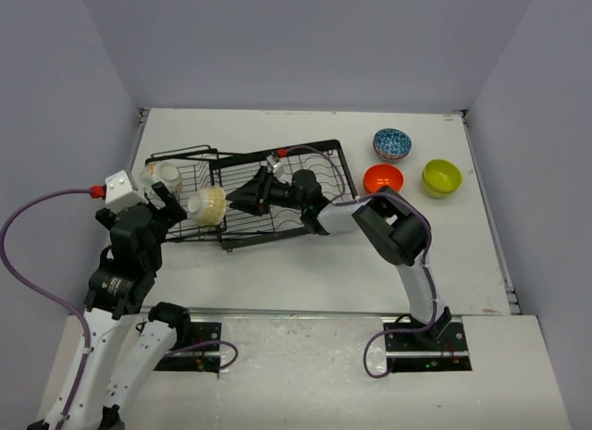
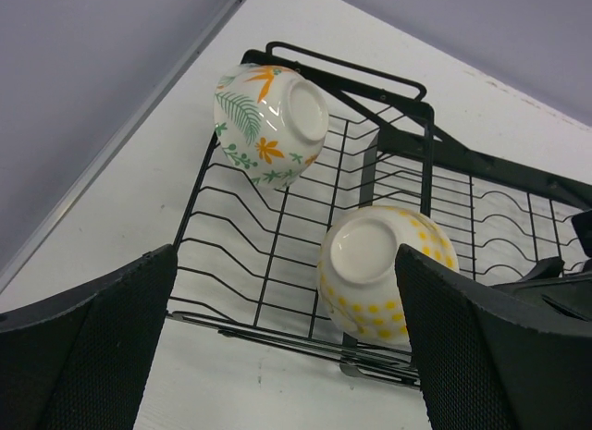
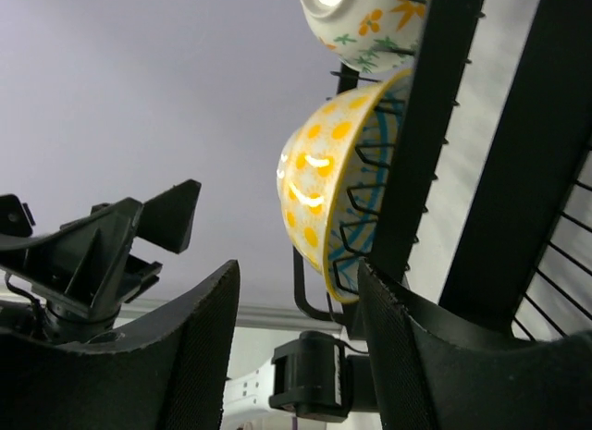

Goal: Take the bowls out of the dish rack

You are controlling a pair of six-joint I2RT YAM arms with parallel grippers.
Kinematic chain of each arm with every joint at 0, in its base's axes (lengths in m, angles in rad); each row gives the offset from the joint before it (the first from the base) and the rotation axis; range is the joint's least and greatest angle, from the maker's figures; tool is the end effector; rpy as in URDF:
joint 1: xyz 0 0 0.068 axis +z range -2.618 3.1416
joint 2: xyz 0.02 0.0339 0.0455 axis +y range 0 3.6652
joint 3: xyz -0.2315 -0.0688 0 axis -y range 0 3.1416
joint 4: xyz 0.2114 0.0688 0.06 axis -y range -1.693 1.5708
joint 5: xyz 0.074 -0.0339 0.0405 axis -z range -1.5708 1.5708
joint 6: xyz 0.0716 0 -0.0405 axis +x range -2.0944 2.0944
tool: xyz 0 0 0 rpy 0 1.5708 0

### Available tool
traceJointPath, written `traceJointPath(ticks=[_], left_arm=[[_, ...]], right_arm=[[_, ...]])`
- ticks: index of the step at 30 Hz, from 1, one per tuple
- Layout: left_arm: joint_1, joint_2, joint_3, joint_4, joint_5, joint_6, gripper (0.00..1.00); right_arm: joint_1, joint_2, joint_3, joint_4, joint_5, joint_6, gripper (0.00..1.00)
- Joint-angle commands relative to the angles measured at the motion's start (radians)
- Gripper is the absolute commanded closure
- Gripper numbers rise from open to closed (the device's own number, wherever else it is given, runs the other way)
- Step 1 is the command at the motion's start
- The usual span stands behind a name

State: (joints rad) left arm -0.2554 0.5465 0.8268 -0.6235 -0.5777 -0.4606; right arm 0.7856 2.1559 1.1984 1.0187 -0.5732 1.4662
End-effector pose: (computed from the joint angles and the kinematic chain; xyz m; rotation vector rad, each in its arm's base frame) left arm 0.1404 0.0037 0.3049 -0.5647 1.7690 0.0571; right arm 0.2924 0.3475 0.1764 0.0735 2.0044 2.0795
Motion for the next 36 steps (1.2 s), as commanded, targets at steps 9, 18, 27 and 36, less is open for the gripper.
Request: traceJointPath(ticks=[9,18,27,36], left_arm=[[0.005,-0.039,-0.003,0.05,0.018,0.028,0.0],[0.005,-0.051,-0.005,0.048,0.027,0.028,0.0],[0.005,-0.057,-0.005,0.05,0.027,0.028,0.0],[0.005,-0.059,-0.005,0.05,0.026,0.028,0.0]], right_arm=[[0.004,0.105,0.136,0.107,-0.09,0.063,0.51],[0.006,0.162,0.182,0.167,-0.131,0.108,0.53],[0.007,0.219,0.247,0.242,-0.177,0.18,0.53],[0.014,0.259,0.306,0.251,-0.195,0.215,0.53]])
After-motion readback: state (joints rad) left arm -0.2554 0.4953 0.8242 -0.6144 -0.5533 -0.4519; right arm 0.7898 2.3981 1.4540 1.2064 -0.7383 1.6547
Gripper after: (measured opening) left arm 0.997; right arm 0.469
